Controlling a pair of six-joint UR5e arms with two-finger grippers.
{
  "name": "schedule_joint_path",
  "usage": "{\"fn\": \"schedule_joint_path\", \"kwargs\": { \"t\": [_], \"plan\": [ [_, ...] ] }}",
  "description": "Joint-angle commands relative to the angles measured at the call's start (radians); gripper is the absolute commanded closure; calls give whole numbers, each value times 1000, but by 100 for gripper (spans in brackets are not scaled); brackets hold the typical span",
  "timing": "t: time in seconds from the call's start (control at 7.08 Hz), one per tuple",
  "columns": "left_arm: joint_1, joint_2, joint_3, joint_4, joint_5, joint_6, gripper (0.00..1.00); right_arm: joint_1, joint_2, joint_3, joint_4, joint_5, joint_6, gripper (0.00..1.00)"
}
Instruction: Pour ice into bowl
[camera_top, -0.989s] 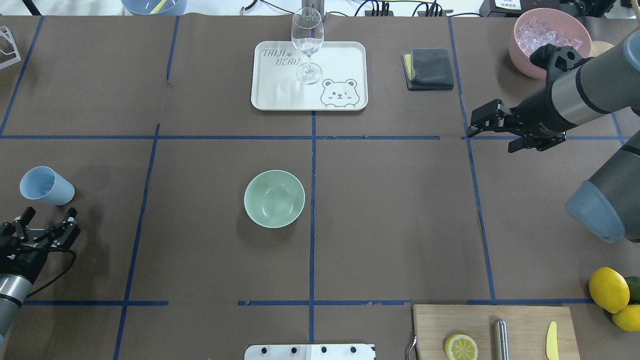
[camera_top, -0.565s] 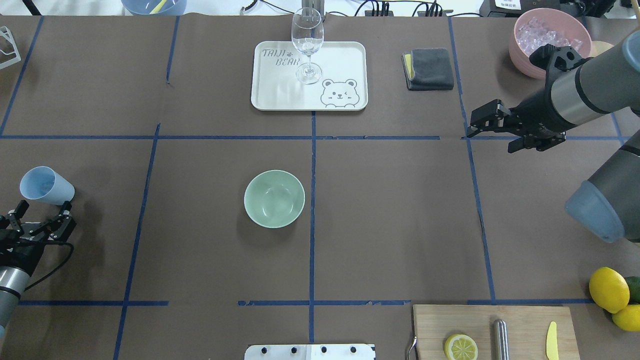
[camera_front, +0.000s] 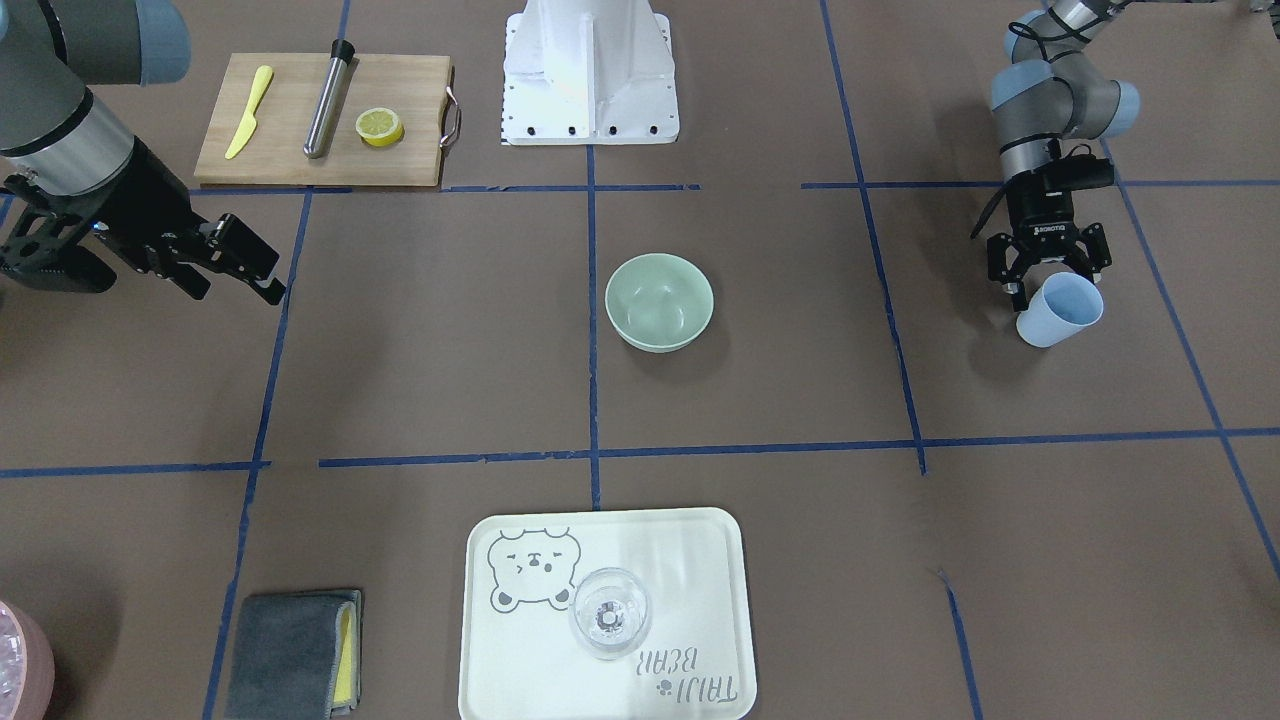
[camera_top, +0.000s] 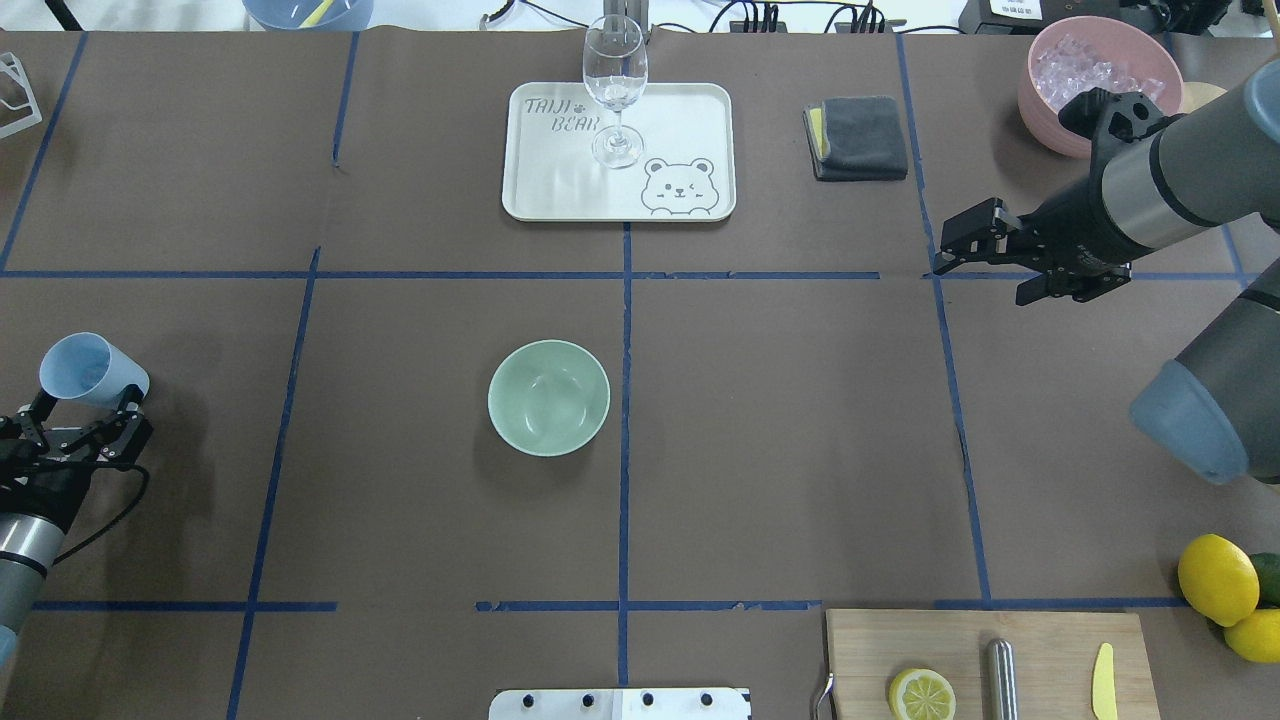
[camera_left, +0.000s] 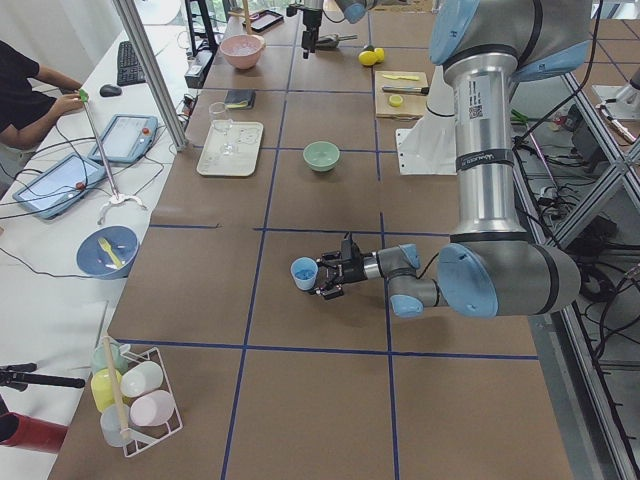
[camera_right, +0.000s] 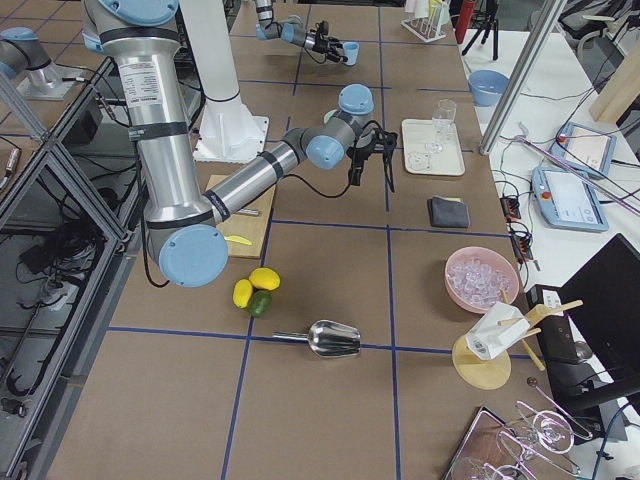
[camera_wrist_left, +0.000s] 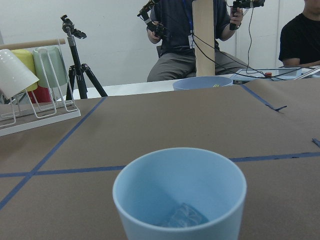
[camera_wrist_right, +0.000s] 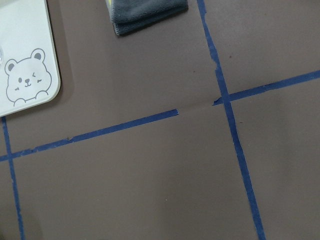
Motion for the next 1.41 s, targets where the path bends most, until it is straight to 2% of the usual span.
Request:
{"fn": "schedule_joint_path", "kwargs": {
  "t": [0.0, 0.85, 1.27],
  "plan": [
    [-20, -35, 24, -2, -20, -1, 0, 4, 0, 4, -1, 2, 0, 0],
    [-85, -100, 71, -2, -57, -2, 0, 10, 2, 12, -1, 6, 3, 0],
    [-106, -100, 91, -57, -78, -2, 0, 10, 5, 10, -1, 6, 3, 0]
  ]
}}
